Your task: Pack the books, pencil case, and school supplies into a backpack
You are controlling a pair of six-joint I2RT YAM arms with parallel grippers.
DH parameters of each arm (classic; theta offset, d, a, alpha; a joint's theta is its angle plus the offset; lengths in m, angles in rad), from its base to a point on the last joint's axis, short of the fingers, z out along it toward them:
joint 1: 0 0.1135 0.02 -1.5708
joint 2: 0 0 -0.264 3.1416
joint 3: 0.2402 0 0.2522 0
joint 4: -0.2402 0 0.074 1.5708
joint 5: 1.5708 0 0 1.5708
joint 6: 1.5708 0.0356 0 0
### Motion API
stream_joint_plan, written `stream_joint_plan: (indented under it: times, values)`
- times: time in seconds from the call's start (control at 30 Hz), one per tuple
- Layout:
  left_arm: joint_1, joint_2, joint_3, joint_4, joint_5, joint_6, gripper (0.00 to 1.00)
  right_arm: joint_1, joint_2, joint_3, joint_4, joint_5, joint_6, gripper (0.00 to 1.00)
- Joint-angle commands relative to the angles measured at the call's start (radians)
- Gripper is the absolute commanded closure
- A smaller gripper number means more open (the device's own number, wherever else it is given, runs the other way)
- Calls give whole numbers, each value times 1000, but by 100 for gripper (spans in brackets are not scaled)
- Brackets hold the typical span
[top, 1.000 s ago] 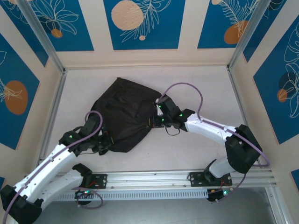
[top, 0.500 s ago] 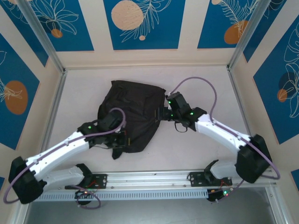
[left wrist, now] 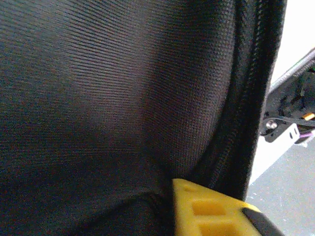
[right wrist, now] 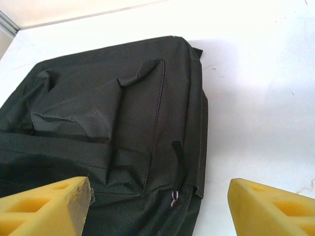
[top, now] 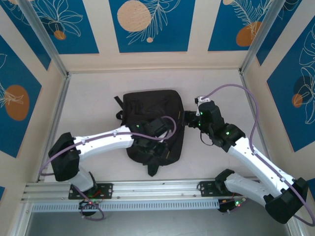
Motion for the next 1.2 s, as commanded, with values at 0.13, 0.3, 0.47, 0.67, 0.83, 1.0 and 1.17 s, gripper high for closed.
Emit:
stream_joint_plan:
  times: [0.13,0.3,0.47,0.67,0.83,1.0,1.17]
  values:
    - [3,-187,-32,-16,36,210,0,-18,-80,-25,-49,-136,-58,1]
    - [148,-368,-85,36,-35,189,0,-22,-101,3,-67,-111,-49,1]
    - [273,-510,-177,87,-628,216,0,-26,-72,-12,101,-42,-147,1]
    - [428,-584,-535,687,-886,691,0,-60,30,-113,457,213,-434,1]
    - [788,-504,-634,819,-622,565,0,-228,35,-418,987,31,-598,1]
    - [929,-415,-714,941,-561,575,0,-413,106,-507,979,-70,-475,1]
    - [956,-361,-855,1205,-725,463,0,-530,214,-616,1137,-77,-386,1]
